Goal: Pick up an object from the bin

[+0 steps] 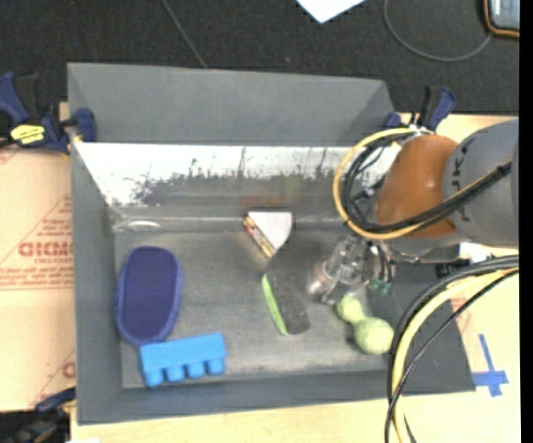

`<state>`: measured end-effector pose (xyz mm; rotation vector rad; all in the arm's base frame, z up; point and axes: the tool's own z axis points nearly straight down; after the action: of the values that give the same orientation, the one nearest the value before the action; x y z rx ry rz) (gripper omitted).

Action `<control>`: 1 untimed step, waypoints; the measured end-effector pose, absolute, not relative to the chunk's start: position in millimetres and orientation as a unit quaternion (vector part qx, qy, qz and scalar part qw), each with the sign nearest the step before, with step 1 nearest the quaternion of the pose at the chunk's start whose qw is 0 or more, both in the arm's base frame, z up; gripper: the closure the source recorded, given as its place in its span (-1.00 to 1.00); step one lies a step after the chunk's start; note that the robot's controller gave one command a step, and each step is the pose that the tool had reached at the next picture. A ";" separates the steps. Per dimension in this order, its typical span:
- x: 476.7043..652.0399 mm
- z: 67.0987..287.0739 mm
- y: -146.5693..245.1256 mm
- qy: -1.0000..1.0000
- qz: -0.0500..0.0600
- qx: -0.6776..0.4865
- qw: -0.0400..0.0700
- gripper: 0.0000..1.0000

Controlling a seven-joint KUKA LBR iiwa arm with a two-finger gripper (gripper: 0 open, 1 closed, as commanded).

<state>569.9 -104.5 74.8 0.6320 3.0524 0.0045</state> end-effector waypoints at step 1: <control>569.9 74.8 -104.5 0.979 0.001 0.202 0.012 1.00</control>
Offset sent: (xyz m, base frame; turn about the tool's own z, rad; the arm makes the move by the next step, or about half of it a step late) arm -0.0001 0.0000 0.0324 -0.0003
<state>569.9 -104.5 74.8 0.6312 3.0525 0.0044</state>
